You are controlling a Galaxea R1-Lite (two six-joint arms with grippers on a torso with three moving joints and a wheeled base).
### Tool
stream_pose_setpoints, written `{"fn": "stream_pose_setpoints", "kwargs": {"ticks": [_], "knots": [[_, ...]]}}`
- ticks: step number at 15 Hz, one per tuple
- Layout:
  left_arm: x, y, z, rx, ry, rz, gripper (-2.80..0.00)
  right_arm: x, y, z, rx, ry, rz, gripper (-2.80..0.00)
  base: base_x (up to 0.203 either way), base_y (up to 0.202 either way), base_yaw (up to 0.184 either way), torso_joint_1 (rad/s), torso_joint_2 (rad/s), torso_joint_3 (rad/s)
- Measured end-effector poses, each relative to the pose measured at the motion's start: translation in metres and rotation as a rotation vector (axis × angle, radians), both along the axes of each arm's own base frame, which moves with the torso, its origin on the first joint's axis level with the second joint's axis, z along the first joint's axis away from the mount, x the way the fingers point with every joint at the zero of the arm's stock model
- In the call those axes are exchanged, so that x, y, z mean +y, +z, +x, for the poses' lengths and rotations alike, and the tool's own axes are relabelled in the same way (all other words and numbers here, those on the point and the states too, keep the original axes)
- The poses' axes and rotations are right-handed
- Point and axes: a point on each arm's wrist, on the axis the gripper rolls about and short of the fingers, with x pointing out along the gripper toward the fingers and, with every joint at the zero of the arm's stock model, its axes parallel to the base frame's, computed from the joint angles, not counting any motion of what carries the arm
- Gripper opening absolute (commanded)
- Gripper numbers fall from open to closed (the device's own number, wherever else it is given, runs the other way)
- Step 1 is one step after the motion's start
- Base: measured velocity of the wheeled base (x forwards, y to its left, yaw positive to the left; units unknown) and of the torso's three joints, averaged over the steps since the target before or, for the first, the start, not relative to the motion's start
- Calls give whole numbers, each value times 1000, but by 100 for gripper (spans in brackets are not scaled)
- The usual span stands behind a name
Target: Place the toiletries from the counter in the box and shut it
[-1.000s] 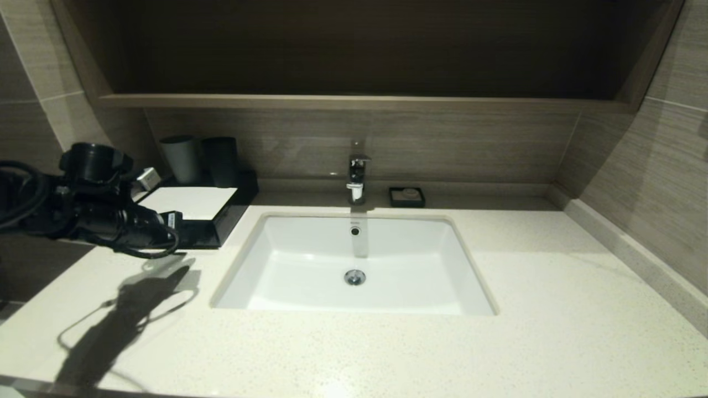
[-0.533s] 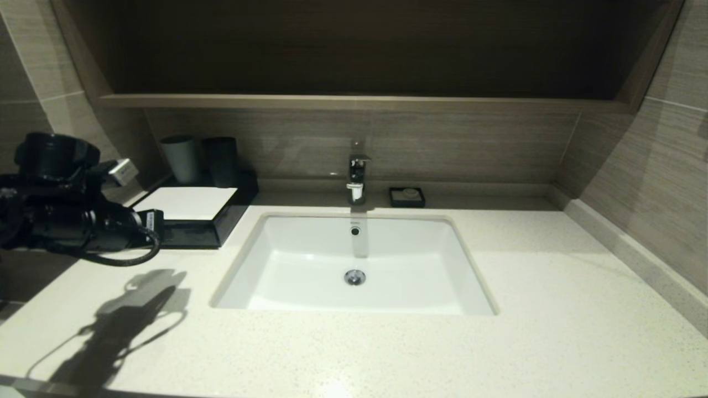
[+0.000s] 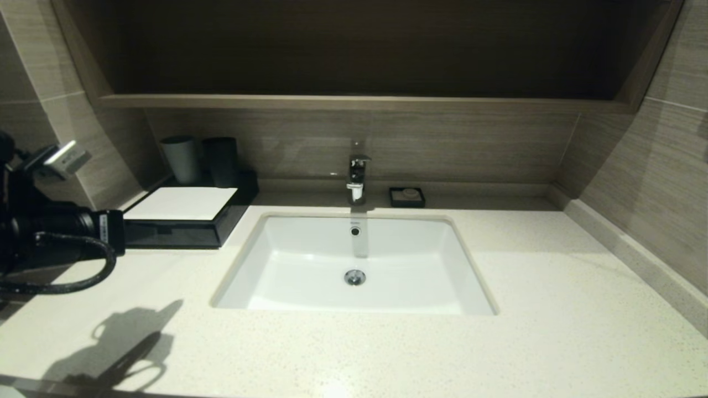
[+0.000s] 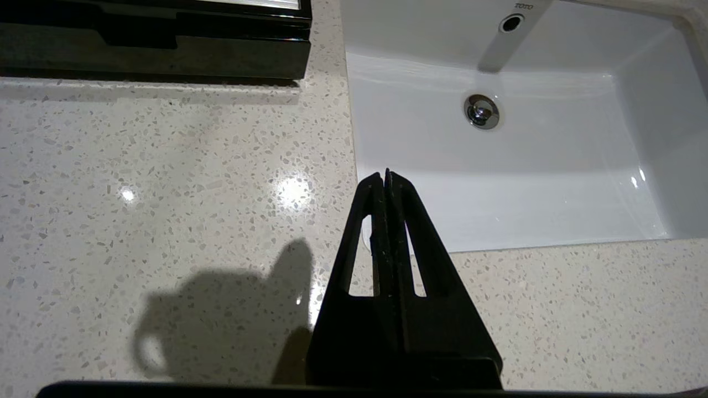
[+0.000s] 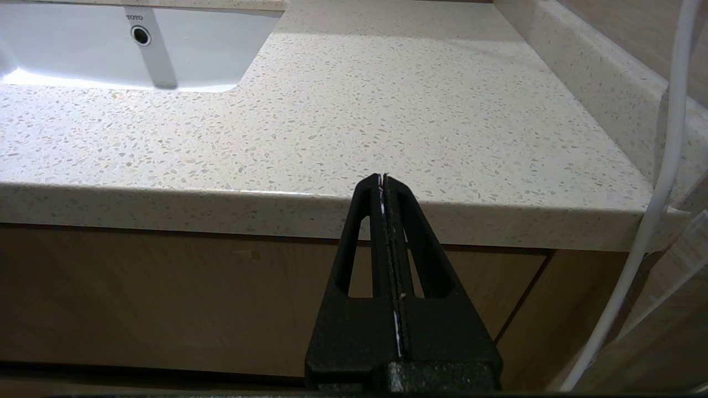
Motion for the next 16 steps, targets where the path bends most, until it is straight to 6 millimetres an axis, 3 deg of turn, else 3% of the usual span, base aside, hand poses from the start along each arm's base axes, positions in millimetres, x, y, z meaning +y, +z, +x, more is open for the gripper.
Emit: {"fn": "stream_pose_setpoints", "kwargs": {"ticks": [4, 9, 16], "knots": [[-4, -3, -33, -83, 2, 10, -280, 0, 0, 0, 0, 0, 0, -280, 0, 0, 0, 0, 0, 0], [-5, -27, -59, -145, 62, 45, -280, 0, 0, 0, 0, 0, 0, -280, 0, 0, 0, 0, 0, 0], [-7, -27, -88, -229, 77, 59, -280, 0, 0, 0, 0, 0, 0, -280, 0, 0, 0, 0, 0, 0]]}}
